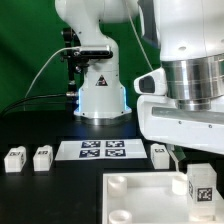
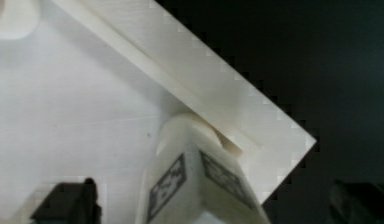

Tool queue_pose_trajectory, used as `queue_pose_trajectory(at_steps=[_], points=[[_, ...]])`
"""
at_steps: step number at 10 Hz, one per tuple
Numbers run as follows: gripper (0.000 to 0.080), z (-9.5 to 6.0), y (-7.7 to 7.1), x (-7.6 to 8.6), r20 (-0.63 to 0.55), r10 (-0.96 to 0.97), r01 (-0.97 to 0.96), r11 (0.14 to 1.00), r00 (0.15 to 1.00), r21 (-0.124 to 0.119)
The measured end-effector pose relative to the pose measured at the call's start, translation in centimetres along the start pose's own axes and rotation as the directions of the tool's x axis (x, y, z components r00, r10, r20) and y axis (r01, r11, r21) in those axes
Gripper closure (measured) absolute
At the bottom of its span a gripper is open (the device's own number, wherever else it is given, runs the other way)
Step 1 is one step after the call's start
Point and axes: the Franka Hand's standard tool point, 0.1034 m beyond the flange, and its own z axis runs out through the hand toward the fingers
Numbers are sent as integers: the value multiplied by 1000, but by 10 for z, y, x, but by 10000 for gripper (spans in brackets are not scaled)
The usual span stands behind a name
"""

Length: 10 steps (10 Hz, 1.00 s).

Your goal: Assemble one leg

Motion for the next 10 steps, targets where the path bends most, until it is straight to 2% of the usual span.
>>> queue_pose_trajectory(at_steps=[1, 2, 4, 5, 6, 7, 8, 9, 10], points=[[150, -3, 1, 2, -8, -219, 218, 975, 976, -44], [150, -6, -7, 2, -10, -350, 349, 935, 937, -68], [150, -7, -9, 6, -8, -448, 447, 892, 894, -66], [150, -7, -9, 5, -11, -409, 408, 911, 912, -65], [259, -7, -9, 6, -10, -413, 411, 909, 911, -65], [437, -7, -9, 5, -11, -402, 401, 914, 916, -64], [437, -7, -9, 5, -16, -281, 280, 958, 960, -58], [499, -7, -9, 5, -20, -199, 198, 979, 980, -54], [499, -7, -8, 6, -28, -73, 72, 996, 997, -51]])
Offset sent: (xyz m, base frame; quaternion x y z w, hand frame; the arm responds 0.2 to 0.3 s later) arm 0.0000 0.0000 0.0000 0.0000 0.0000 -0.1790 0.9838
